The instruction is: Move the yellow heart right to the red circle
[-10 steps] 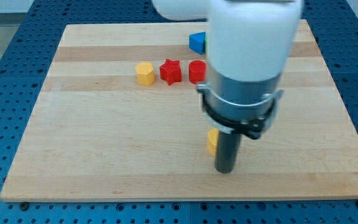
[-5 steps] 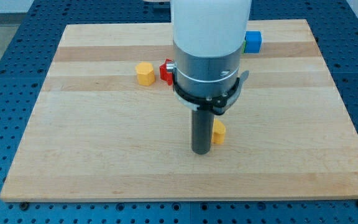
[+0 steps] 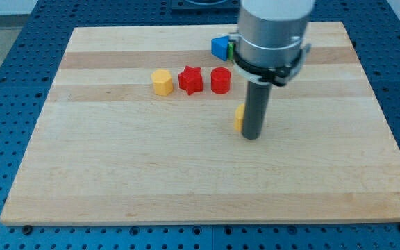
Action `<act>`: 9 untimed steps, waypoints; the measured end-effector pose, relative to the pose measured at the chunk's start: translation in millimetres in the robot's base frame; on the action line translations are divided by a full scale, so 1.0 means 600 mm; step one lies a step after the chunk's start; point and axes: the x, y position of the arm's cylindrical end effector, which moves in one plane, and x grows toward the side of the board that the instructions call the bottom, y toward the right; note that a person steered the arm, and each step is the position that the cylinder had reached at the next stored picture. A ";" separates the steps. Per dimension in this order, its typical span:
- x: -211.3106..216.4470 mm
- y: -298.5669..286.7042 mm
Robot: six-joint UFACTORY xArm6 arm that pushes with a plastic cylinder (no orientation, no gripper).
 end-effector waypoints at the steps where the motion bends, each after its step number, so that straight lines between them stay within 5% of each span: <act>1: -0.023 -0.023; 7: -0.156 0.002; 9: -0.044 -0.051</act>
